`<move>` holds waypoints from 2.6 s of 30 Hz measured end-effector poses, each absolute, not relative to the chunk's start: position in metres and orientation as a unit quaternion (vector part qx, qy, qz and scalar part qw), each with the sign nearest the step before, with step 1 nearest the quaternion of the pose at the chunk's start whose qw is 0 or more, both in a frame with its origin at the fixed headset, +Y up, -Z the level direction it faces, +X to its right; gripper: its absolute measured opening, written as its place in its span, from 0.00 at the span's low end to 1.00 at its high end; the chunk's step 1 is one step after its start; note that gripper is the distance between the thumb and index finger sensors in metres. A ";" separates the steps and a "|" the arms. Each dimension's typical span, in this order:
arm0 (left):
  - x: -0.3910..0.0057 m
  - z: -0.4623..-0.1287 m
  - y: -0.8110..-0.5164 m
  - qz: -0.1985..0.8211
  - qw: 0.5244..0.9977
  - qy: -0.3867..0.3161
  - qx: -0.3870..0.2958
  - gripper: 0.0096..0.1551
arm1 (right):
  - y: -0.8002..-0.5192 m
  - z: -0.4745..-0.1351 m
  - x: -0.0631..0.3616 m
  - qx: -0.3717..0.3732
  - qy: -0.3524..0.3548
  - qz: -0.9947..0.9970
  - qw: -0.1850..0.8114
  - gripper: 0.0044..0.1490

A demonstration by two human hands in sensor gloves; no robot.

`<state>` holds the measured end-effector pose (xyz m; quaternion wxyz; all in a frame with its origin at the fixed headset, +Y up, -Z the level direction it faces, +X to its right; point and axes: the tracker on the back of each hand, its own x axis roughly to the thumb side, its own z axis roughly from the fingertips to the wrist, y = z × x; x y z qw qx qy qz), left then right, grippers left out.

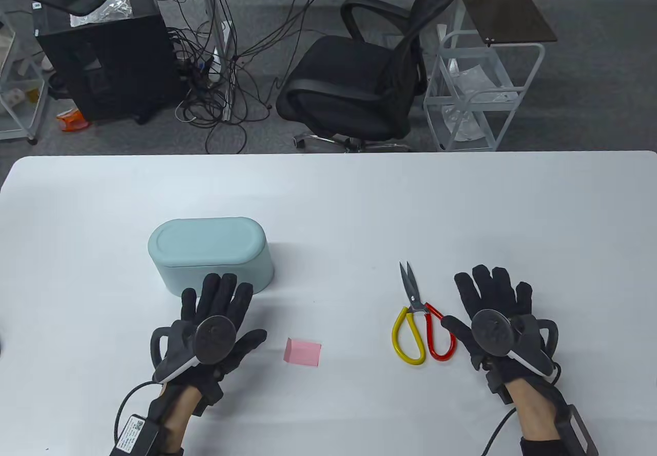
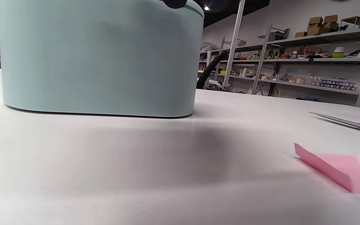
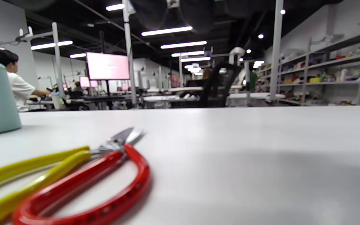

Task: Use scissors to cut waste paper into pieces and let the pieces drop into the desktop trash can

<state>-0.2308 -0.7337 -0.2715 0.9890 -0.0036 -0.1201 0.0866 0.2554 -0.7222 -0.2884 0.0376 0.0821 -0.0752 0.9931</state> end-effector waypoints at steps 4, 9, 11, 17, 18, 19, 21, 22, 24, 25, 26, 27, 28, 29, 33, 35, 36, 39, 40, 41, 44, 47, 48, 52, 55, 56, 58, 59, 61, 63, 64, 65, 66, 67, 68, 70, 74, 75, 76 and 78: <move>-0.231 -0.272 -0.734 0.087 0.989 -0.119 -0.005 0.56 | -0.722 -0.288 0.255 0.081 -0.072 0.993 0.039 0.54; -0.232 -0.273 -0.733 0.091 0.988 -0.121 -0.003 0.55 | -0.722 -0.289 0.256 0.081 -0.069 0.993 0.045 0.54; -0.232 -0.273 -0.733 0.091 0.988 -0.121 -0.005 0.56 | -0.723 -0.290 0.257 0.080 -0.068 0.993 0.047 0.54; -0.232 -0.274 -0.735 0.092 0.989 -0.117 -0.017 0.55 | -0.724 -0.292 0.262 0.067 -0.064 0.994 0.057 0.54; -0.232 -0.274 -0.735 0.092 0.989 -0.117 -0.016 0.56 | -0.724 -0.292 0.263 0.065 -0.063 0.994 0.058 0.54; -0.232 -0.273 -0.735 0.092 0.989 -0.117 -0.015 0.56 | -0.724 -0.292 0.264 0.063 -0.062 0.994 0.059 0.54; -0.231 -0.273 -0.733 0.094 0.988 -0.118 -0.010 0.56 | -0.724 -0.293 0.266 0.060 -0.061 0.994 0.062 0.54; -0.231 -0.273 -0.732 0.095 0.988 -0.117 -0.011 0.56 | -0.724 -0.293 0.266 0.060 -0.061 0.994 0.063 0.54; -0.233 -0.272 -0.729 0.101 0.988 -0.116 -0.008 0.56 | -0.724 -0.293 0.267 0.059 -0.060 0.994 0.066 0.54; -0.234 -0.271 -0.727 0.106 0.988 -0.115 -0.002 0.55 | -0.723 -0.293 0.267 0.060 -0.060 0.994 0.066 0.54; -0.237 -0.271 -0.724 0.111 0.987 -0.112 0.002 0.55 | -0.723 -0.292 0.266 0.061 -0.061 0.994 0.067 0.54; -0.240 -0.270 -0.721 0.116 0.988 -0.106 0.011 0.55 | -0.723 -0.292 0.266 0.063 -0.061 0.994 0.068 0.54; -0.244 -0.270 -0.718 0.123 0.987 -0.099 0.025 0.55 | -0.723 -0.292 0.265 0.065 -0.061 0.994 0.068 0.54; -0.248 -0.271 -0.715 0.129 0.987 -0.092 0.033 0.55 | -0.723 -0.292 0.264 0.066 -0.061 0.994 0.067 0.54; -0.273 -0.274 -0.700 0.175 0.981 -0.047 0.069 0.54 | -0.725 -0.293 0.263 0.071 -0.055 0.994 0.066 0.54; -0.285 -0.276 -0.695 0.204 0.976 -0.022 0.079 0.54 | -0.726 -0.293 0.263 0.070 -0.053 0.994 0.067 0.54; -0.294 -0.278 -0.693 0.225 0.971 -0.007 0.085 0.54 | -0.727 -0.293 0.263 0.069 -0.051 0.994 0.068 0.54; -0.318 -0.286 -0.692 0.293 0.949 0.036 0.114 0.54 | -0.728 -0.294 0.264 0.064 -0.047 0.994 0.069 0.54; -0.327 -0.289 -0.693 0.322 0.937 0.054 0.129 0.53 | -0.729 -0.294 0.265 0.062 -0.046 0.995 0.070 0.54; -0.336 -0.293 -0.694 0.346 0.925 0.074 0.138 0.53 | -0.729 -0.294 0.265 0.061 -0.045 0.995 0.070 0.54; -0.359 -0.303 -0.701 0.390 0.900 0.124 0.149 0.54 | -0.730 -0.294 0.265 0.058 -0.042 0.995 0.071 0.54; -0.374 -0.314 -0.713 0.411 0.889 0.159 0.126 0.55 | -0.730 -0.294 0.265 0.057 -0.039 0.995 0.071 0.54; -0.376 -0.317 -0.716 0.405 0.893 0.164 0.112 0.56 | -0.730 -0.295 0.265 0.057 -0.038 0.995 0.073 0.54; -0.377 -0.330 -0.731 0.472 0.863 0.166 0.071 0.58 | -0.731 -0.295 0.267 0.054 -0.033 0.994 0.083 0.54; -0.375 -0.337 -0.741 0.563 0.807 0.166 0.067 0.59 | -0.730 -0.295 0.267 0.054 -0.033 0.994 0.086 0.54; -0.374 -0.338 -0.745 0.607 0.774 0.168 0.067 0.59 | -0.731 -0.295 0.268 0.055 -0.034 0.994 0.087 0.54; -0.374 -0.340 -0.750 0.666 0.721 0.176 0.080 0.58 | -0.731 -0.296 0.268 0.056 -0.034 0.994 0.091 0.54; -0.374 -0.341 -0.752 0.679 0.708 0.177 0.081 0.58 | -0.731 -0.296 0.268 0.057 -0.033 0.994 0.092 0.54; -0.375 -0.343 -0.752 0.672 0.715 0.176 0.078 0.58 | -0.732 -0.296 0.268 0.058 -0.032 0.993 0.093 0.54; -0.375 -0.344 -0.752 0.652 0.734 0.174 0.072 0.57 | -0.732 -0.296 0.267 0.059 -0.030 0.993 0.093 0.55; -0.374 -0.345 -0.752 0.647 0.739 0.172 0.071 0.57 | -0.732 -0.296 0.267 0.059 -0.030 0.993 0.093 0.54; -0.373 -0.346 -0.752 0.646 0.740 0.172 0.070 0.57 | -0.733 -0.297 0.267 0.059 -0.029 0.993 0.095 0.54; -0.373 -0.346 -0.752 0.649 0.738 0.170 0.068 0.57 | -0.733 -0.297 0.267 0.059 -0.028 0.993 0.096 0.54; -0.371 -0.348 -0.753 0.656 0.734 0.166 0.063 0.57 | -0.733 -0.297 0.268 0.059 -0.027 0.993 0.096 0.54; -0.370 -0.349 -0.753 0.660 0.731 0.163 0.060 0.57 | -0.733 -0.297 0.268 0.058 -0.026 0.993 0.096 0.55; -0.363 -0.351 -0.753 0.663 0.730 0.159 0.045 0.56 | -0.733 -0.297 0.268 0.058 -0.025 0.993 0.098 0.54; -0.343 -0.357 -0.750 0.657 0.740 0.142 0.013 0.56 | -0.734 -0.297 0.268 0.057 -0.022 0.993 0.102 0.54; -0.336 -0.359 -0.751 0.662 0.738 0.135 0.004 0.56 | -0.734 -0.297 0.268 0.057 -0.021 0.993 0.103 0.54; -0.331 -0.360 -0.751 0.667 0.734 0.129 -0.002 0.56 | -0.734 -0.297 0.268 0.057 -0.020 0.993 0.103 0.54; -0.317 -0.363 -0.752 0.678 0.726 0.115 -0.013 0.56 | -0.734 -0.297 0.268 0.058 -0.019 0.993 0.102 0.54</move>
